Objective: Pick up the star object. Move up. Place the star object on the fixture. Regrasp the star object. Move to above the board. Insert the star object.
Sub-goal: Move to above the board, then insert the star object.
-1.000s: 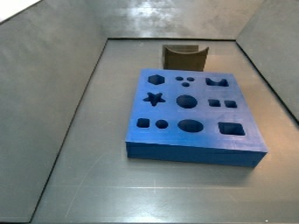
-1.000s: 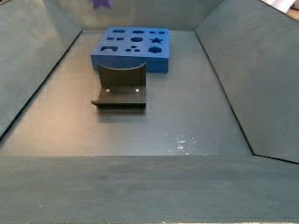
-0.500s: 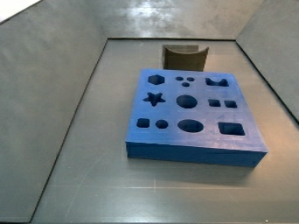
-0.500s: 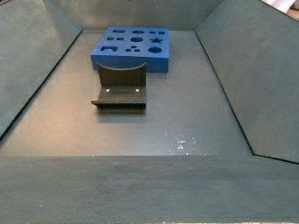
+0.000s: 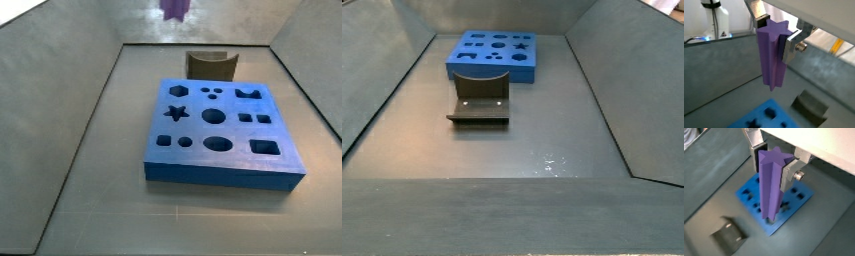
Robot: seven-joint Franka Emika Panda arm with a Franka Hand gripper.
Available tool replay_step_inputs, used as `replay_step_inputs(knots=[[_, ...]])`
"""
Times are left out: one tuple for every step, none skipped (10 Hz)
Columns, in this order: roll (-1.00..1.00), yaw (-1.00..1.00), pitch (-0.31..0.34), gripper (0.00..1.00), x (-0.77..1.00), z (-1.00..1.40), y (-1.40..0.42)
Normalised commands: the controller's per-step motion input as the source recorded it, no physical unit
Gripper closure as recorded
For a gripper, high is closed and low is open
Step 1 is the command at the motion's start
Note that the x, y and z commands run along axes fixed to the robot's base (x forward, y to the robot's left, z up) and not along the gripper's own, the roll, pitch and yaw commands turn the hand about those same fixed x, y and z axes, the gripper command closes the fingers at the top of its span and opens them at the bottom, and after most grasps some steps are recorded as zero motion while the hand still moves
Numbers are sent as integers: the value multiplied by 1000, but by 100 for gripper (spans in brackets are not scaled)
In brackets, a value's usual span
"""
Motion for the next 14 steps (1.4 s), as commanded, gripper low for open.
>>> replay_step_inputs(knots=[[-1000,-89,-38,100,-153,14,-66],[-1000,-85,-42,100,-108,3,-21],[-846,-71,-48,100,-89,10,-4],[-535,-30,-51,100,-76,1,24],[-344,-16,-49,100,-63,1,20],[-27,0,-51,100,-17,-123,86],[-103,0,-76,100,14,-446,14],[-104,-520,0,100,157,-834,11],[-91,-894,0,100,71,-746,0],[-91,-894,0,100,66,-729,0],[-94,-894,0,100,66,-723,0],[-91,-894,0,100,71,-737,0],[-96,-900,0,100,63,-734,0],[-147,-869,-43,100,0,-477,0]])
